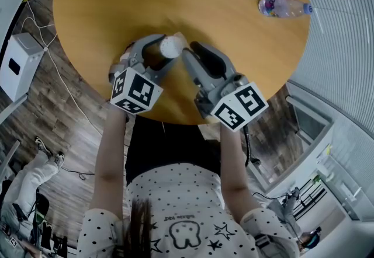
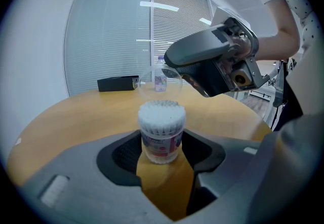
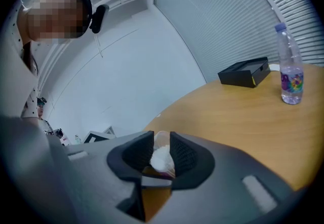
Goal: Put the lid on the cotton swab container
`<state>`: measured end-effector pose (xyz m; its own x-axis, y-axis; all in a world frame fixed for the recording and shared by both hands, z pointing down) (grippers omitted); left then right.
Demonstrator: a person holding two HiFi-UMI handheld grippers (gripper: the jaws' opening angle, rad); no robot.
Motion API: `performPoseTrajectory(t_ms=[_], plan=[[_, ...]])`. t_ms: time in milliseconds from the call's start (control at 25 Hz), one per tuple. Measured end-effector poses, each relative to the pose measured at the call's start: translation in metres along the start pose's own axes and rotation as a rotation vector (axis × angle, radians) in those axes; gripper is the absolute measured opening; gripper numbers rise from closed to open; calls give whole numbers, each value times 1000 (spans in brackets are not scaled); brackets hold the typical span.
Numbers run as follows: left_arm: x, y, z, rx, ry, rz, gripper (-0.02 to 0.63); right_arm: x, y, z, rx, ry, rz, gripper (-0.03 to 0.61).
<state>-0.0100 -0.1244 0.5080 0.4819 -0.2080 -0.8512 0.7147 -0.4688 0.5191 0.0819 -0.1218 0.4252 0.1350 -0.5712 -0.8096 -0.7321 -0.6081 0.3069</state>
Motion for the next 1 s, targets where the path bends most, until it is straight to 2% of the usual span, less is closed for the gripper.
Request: performPoseTrajectory(t_ms=[1000], plan=[[-1,1,0,0,2,4,259,-14,7,8,33,-19,57,106]])
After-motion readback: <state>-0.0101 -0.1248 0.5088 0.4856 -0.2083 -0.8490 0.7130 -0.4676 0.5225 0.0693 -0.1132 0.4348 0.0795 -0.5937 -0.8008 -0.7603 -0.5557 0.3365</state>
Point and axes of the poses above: the fingertips, and each gripper's own axes: y forward along the fingers, z to its left, x out of its top, the point moved 5 cm from there along -y, backward along the fingers, and after that the axes turned 3 degrees about x, right-handed, at the moved point
